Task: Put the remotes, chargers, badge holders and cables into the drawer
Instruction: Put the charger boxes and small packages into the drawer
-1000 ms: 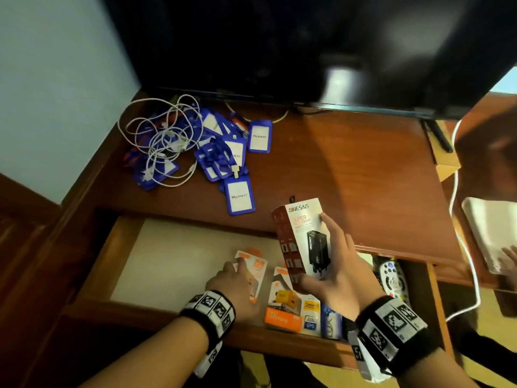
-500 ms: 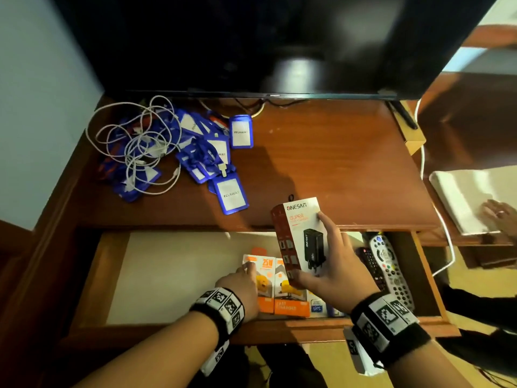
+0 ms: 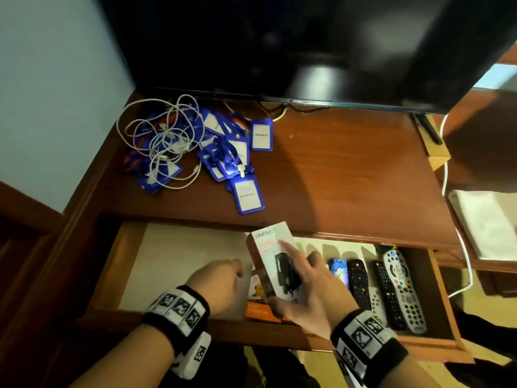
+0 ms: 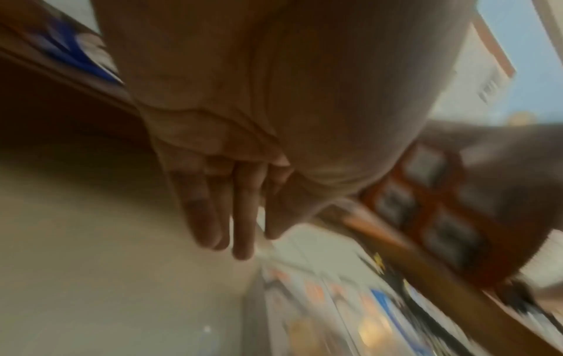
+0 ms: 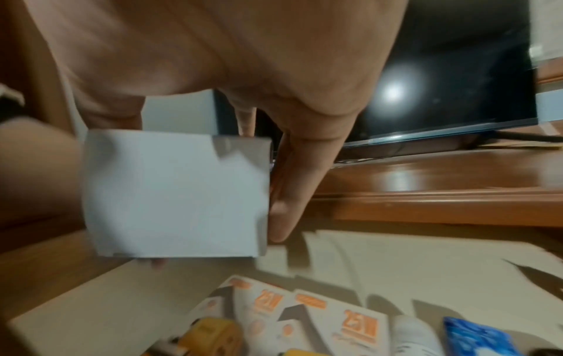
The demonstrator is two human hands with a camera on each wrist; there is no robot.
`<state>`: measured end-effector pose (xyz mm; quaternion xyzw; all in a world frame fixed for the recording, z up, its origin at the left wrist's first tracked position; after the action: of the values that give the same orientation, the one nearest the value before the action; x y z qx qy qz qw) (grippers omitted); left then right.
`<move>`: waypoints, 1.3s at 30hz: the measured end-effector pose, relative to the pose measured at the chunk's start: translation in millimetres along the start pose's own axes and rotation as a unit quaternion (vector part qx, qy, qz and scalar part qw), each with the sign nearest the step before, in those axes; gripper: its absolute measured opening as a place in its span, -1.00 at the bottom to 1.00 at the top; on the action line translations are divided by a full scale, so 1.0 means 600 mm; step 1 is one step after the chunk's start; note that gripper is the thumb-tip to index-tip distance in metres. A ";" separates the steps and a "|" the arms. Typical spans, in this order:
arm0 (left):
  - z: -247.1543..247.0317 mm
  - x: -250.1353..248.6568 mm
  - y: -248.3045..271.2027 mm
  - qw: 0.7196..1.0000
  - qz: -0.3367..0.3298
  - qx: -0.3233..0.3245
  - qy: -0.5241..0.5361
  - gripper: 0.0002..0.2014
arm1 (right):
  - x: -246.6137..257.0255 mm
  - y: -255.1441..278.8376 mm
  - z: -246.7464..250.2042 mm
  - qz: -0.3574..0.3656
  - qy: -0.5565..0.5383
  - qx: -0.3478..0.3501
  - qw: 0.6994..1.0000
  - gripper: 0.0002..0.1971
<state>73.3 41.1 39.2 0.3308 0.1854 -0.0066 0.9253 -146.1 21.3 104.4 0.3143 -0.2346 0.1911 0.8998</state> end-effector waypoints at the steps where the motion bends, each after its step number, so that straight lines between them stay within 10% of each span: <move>1: 0.015 0.020 0.016 0.999 0.008 -0.042 0.030 -0.81 | 0.009 -0.005 -0.009 0.011 0.002 0.016 1.000 0.06; 14: 0.105 0.165 0.151 0.934 0.077 -0.264 0.230 -0.94 | 0.113 -0.184 -0.173 -0.002 0.132 0.135 0.982 0.04; 22: 0.093 0.151 0.102 0.959 0.068 -0.167 0.221 -0.94 | 0.101 -0.215 -0.205 -0.067 0.154 0.190 0.967 0.03; 27: 0.052 0.121 0.008 0.990 0.106 -0.012 0.089 -0.48 | 0.068 -0.188 -0.132 -0.062 0.143 0.114 0.981 -0.34; 32: 0.006 0.094 -0.070 0.991 0.108 0.066 0.053 -0.09 | -0.067 -0.143 -0.048 -0.185 0.149 0.025 0.971 -0.27; 39: -0.023 0.055 -0.090 0.992 0.067 0.090 0.066 -0.10 | -0.161 -0.119 -0.048 -0.205 0.118 0.168 0.957 -0.13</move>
<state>92.2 10.9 -15.2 0.4243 0.2222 0.0601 0.8758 -181.1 -30.6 -1.9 0.4775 -0.0217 0.0748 0.8752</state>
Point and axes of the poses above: each hand's wrist, its own y-axis away from the middle knuckle, its own z-axis out of the back of the hand, x = y × z, the point moved 4 cm from there along -y, towards the middle knuckle, and after that the axes turned 9 degrees about x, right-handed, at the moved point
